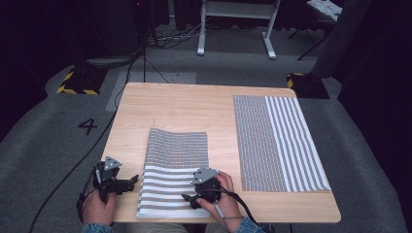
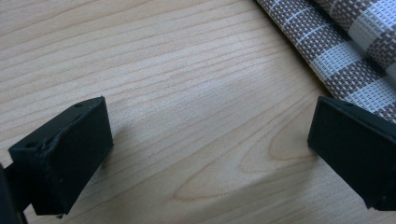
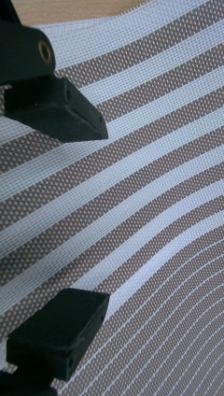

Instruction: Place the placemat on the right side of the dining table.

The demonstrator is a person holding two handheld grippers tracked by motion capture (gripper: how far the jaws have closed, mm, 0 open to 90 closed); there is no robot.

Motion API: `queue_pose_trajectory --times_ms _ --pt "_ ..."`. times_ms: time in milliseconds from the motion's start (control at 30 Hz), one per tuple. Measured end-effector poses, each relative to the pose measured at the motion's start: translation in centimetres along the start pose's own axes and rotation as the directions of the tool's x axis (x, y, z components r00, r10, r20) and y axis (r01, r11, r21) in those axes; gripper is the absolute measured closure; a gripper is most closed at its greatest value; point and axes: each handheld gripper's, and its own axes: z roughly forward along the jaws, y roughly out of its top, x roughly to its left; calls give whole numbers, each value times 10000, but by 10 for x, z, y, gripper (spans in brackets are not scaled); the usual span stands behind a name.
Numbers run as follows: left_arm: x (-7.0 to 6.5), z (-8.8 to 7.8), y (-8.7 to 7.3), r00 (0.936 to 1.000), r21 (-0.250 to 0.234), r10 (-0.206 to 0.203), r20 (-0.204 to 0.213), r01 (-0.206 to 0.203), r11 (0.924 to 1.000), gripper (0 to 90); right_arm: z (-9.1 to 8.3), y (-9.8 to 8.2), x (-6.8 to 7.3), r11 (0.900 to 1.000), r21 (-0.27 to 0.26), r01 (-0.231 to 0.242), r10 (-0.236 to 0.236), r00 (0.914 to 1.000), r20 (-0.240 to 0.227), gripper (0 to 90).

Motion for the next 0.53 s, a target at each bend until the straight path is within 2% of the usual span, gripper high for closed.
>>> queue_pose_trajectory --times_ms 67,100,200,233,267,300,333,533 --pt "0 0 0 10000 7 1 -7 -1 10000 0 3 -2 0 10000 5 65 -65 10000 22 174" --pt "0 0 0 10000 1 0 0 0 10000 0 4 -3 2 9998 -22 -191 191 9998 92 162" --pt "0 0 0 10000 8 0 -7 0 10000 0 6 -5 -1 9992 -324 -215 218 9997 107 155" --pt "0 0 0 10000 1 0 -1 0 10000 0 6 -5 0 9988 -274 -396 398 9992 85 156" --pt "0 0 0 10000 -1 0 -1 0 10000 0 6 -5 0 9989 -294 -370 373 9993 98 154" --pt "0 0 0 10000 -2 -7 -12 7 10000 0 6 -5 -1 9996 -265 -120 124 9998 134 152" --pt "0 0 0 10000 -21 -8 -15 8 10000 0 6 -5 0 9991 -323 -263 268 9996 127 152" --pt "0 0 0 10000 -16 -23 -26 23 10000 0 6 -5 0 9995 -277 -177 180 9998 116 152"
